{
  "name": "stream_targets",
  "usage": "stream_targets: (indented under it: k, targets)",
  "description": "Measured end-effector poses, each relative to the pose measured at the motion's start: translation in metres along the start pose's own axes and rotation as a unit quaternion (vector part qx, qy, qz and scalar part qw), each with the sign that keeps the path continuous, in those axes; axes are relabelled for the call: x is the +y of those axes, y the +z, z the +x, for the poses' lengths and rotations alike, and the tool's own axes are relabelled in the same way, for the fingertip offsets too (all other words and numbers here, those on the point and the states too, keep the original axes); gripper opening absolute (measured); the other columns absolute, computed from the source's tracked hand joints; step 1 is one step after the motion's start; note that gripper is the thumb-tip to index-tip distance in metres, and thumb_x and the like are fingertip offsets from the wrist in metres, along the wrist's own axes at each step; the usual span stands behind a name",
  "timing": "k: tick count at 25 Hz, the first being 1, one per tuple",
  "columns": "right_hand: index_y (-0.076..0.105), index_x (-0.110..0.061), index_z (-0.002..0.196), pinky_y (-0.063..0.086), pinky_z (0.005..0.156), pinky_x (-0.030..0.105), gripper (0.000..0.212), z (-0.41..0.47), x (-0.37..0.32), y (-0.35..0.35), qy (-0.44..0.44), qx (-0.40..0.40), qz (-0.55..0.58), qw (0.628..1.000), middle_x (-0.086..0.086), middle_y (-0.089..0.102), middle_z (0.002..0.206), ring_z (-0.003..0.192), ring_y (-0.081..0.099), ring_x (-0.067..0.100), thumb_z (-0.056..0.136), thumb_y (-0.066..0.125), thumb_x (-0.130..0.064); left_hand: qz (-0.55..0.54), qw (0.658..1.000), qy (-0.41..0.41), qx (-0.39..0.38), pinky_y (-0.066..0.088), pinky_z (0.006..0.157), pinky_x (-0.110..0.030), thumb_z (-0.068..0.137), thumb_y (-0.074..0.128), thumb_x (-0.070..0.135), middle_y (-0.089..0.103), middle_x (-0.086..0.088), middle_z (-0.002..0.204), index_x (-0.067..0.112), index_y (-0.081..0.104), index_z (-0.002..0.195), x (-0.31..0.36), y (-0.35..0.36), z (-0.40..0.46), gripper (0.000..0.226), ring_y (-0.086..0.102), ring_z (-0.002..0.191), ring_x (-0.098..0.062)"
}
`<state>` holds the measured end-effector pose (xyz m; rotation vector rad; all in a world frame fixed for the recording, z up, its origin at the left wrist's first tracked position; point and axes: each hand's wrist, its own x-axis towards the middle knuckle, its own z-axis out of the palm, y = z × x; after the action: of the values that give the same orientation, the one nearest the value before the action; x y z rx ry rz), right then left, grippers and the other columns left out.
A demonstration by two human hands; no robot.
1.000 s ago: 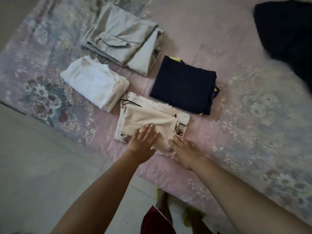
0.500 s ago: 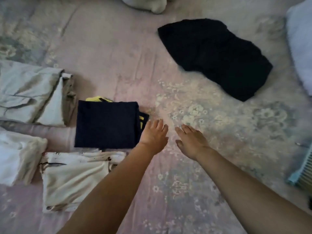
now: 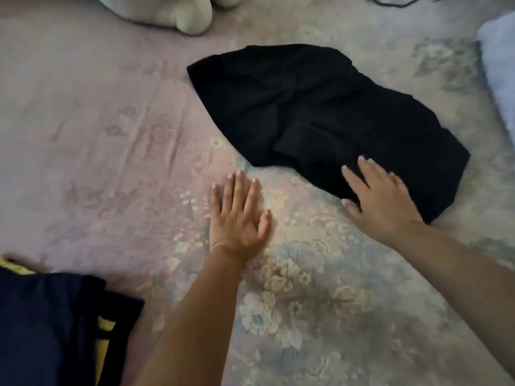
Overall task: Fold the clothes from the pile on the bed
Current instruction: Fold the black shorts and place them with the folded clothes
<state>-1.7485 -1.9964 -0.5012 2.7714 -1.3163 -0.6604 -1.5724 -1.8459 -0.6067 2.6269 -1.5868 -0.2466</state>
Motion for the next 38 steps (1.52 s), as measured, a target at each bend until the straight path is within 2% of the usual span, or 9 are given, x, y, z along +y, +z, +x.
stream_targets:
  k: [7, 13, 19, 22, 24, 27, 30, 34, 38]
  targets:
    - [-0.02, -0.042, 0.145, 0.001, 0.111, 0.062, 0.076, 0.078, 0.033, 0.022, 0.117, -0.217, 0.132, 0.96, 0.0, -0.032, 0.153, 0.143, -0.022, 0.027, 0.095, 0.037, -0.054, -0.018, 0.999, 0.014, 0.025, 0.012, 0.114, -0.056, 0.085, 0.034, 0.045, 0.02, -0.013, 0.156, 0.015, 0.035, 0.146, -0.005, 0.009, 0.005, 0.067, 0.013, 0.145, -0.027]
    - [0.001, -0.037, 0.15, 0.009, 0.113, 0.059, 0.055, 0.061, 0.038, 0.032, 0.056, -0.166, 0.123, 0.977, -0.005, -0.01, 0.159, 0.146, -0.01, 0.024, 0.103, 0.023, -0.016, -0.022, 0.998, 0.018, 0.047, 0.01, 0.115, -0.055, 0.085, 0.031, 0.044, 0.024, -0.013, 0.154, 0.014, 0.037, 0.145, -0.005, 0.008, 0.008, 0.066, 0.017, 0.144, -0.027]
    - [0.008, -0.036, 0.15, 0.01, 0.111, 0.06, 0.052, -0.084, -0.016, 0.085, -0.006, -0.152, 0.069, 0.986, 0.003, 0.0, 0.16, 0.146, -0.006, 0.028, 0.099, 0.016, -0.041, -0.035, 0.995, 0.004, 0.092, 0.017, 0.112, -0.056, 0.085, 0.036, 0.041, 0.039, -0.028, 0.142, -0.006, 0.039, 0.136, -0.004, -0.005, -0.005, 0.069, 0.03, 0.136, -0.038]
    - [0.05, -0.034, 0.127, 0.042, 0.088, 0.065, 0.072, -0.176, -0.05, 0.122, -0.047, -0.089, 0.084, 0.991, 0.008, 0.058, 0.131, 0.13, 0.043, 0.033, 0.061, 0.076, -0.044, 0.009, 0.967, 0.115, 0.229, 0.023, 0.111, -0.057, 0.083, 0.056, 0.024, 0.036, -0.027, 0.142, -0.001, 0.029, 0.142, 0.009, -0.012, -0.06, 0.07, 0.031, 0.135, -0.039]
    - [0.054, -0.035, 0.118, 0.028, 0.102, 0.061, 0.076, -0.237, -0.068, 0.15, -0.057, -0.087, 0.107, 0.989, 0.005, 0.062, 0.124, 0.134, 0.033, 0.034, 0.047, 0.084, -0.036, 0.026, 0.93, 0.258, 0.259, 0.027, 0.109, -0.057, 0.089, 0.046, 0.007, 0.034, -0.02, 0.145, 0.014, 0.027, 0.147, 0.026, -0.017, -0.104, 0.061, 0.034, 0.135, -0.035]
    - [0.057, -0.042, 0.108, 0.001, 0.113, 0.049, 0.039, -0.311, -0.082, 0.157, -0.113, -0.035, 0.097, 0.988, -0.005, 0.067, 0.114, 0.136, 0.029, 0.025, 0.071, 0.045, -0.039, 0.13, 0.914, 0.382, 0.029, 0.017, 0.113, -0.055, 0.092, 0.03, 0.001, 0.024, -0.016, 0.153, 0.019, 0.024, 0.148, 0.049, -0.051, -0.141, 0.059, 0.022, 0.141, -0.034]
    - [0.054, -0.043, 0.1, 0.016, 0.109, 0.039, 0.027, -0.349, -0.07, 0.156, -0.144, -0.03, 0.116, 0.982, -0.016, 0.073, 0.089, 0.114, 0.054, 0.008, 0.086, 0.031, -0.042, 0.211, 0.884, 0.322, -0.264, 0.023, 0.109, -0.052, 0.097, 0.035, 0.01, 0.026, -0.02, 0.149, 0.011, 0.028, 0.144, 0.06, -0.065, -0.178, 0.047, 0.02, 0.138, -0.039]
    - [0.069, -0.027, 0.104, 0.05, 0.071, 0.025, 0.055, -0.327, -0.055, 0.118, -0.088, 0.068, 0.178, 0.978, -0.008, 0.071, 0.092, 0.083, 0.068, 0.012, 0.1, 0.017, -0.047, 0.131, 0.893, 0.312, -0.296, 0.037, 0.092, -0.043, 0.092, 0.044, 0.006, 0.035, -0.016, 0.136, 0.009, 0.026, 0.143, 0.064, -0.075, -0.241, 0.054, 0.032, 0.124, -0.036]
    - [0.059, -0.011, 0.126, 0.049, 0.088, 0.042, 0.042, -0.265, -0.056, 0.077, -0.059, 0.067, 0.156, 0.984, 0.013, 0.055, 0.132, 0.12, 0.055, 0.029, 0.097, 0.034, -0.03, 0.098, 0.872, 0.361, -0.316, 0.032, 0.103, -0.041, 0.092, 0.04, 0.027, 0.019, -0.013, 0.151, 0.019, 0.005, 0.151, 0.04, -0.08, -0.26, 0.069, 0.024, 0.135, -0.033]
